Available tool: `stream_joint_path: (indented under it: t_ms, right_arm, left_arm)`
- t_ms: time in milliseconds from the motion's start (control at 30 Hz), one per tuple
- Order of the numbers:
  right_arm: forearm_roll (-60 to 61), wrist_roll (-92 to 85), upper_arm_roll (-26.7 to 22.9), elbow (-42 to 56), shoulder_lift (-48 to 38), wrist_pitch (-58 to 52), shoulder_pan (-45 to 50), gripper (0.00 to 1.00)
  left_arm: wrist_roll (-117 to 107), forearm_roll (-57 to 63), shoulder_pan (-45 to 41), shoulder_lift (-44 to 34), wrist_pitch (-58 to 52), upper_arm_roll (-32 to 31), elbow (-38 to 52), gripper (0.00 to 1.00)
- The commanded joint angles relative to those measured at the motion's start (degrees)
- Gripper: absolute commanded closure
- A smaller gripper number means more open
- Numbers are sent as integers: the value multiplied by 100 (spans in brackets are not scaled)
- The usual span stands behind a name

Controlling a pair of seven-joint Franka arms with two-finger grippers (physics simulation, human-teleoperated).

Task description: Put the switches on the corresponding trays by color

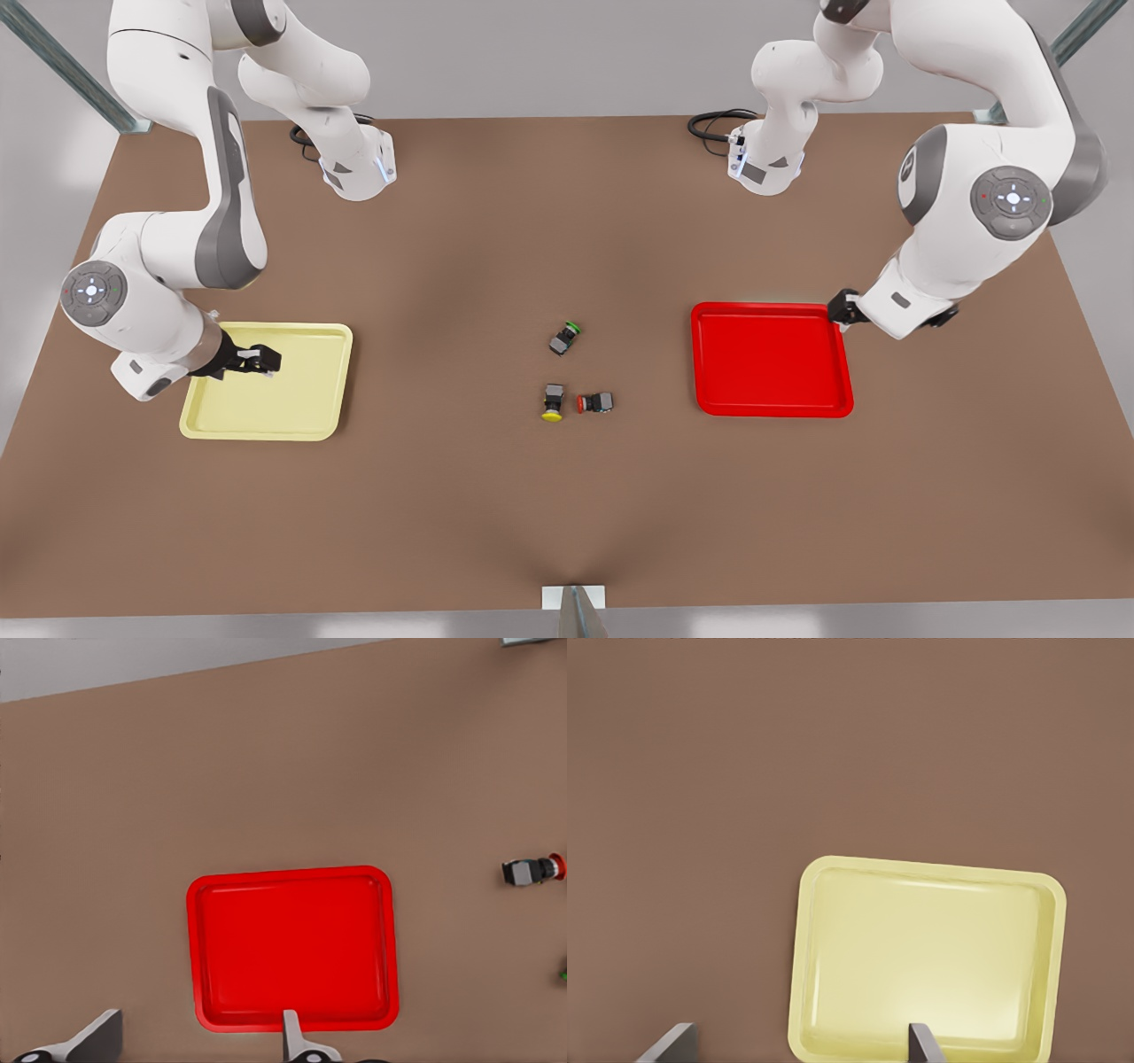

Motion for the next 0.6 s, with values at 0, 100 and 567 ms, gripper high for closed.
stream_joint_path:
  t_ms: [0, 100, 567]
  right_arm:
    - [0, 0, -14, -1, 22, 14, -13, 0]
    - [96, 18, 30, 52, 145, 6, 119, 0]
    - [246, 3876, 444, 1757, 2685, 1763, 3054, 0]
  left_arm:
    - [0, 132, 1, 0, 0, 0, 0, 0]
    - [-9, 132, 1, 35, -44, 0, -9, 0]
    - [9, 149, 18, 123, -325, 70, -17, 0]
